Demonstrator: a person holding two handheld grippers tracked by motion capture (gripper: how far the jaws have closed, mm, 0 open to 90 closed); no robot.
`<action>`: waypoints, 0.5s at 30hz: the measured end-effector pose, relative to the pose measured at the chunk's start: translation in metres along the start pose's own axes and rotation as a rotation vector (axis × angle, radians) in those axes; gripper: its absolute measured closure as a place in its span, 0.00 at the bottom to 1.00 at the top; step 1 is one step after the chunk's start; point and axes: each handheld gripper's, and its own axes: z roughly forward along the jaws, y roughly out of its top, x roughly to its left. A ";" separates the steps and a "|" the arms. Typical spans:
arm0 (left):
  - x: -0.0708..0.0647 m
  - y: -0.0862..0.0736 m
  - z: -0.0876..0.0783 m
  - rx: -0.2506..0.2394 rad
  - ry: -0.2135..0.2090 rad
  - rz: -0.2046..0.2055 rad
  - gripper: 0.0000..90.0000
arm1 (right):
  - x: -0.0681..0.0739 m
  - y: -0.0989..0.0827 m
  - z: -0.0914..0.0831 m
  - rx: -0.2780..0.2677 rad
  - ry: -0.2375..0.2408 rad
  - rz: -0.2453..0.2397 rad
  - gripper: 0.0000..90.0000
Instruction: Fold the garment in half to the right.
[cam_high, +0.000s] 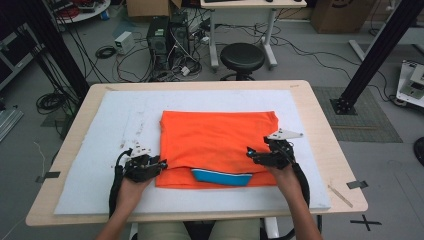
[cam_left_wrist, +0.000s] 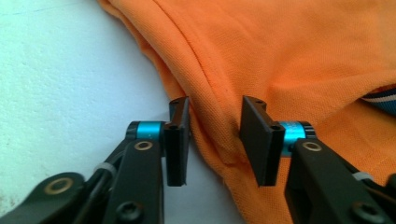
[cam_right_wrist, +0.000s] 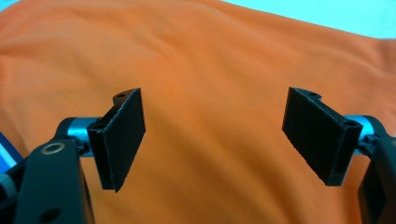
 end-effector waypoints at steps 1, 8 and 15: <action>0.000 0.000 0.000 0.001 -0.006 0.006 0.73 | 0.001 0.004 0.003 0.008 0.008 -0.003 0.24; -0.006 0.000 0.000 0.001 -0.003 0.032 0.89 | 0.006 0.034 0.030 0.043 0.076 -0.028 0.24; -0.004 0.000 0.000 -0.003 -0.016 0.011 0.91 | 0.008 0.062 0.063 0.067 0.116 -0.031 0.24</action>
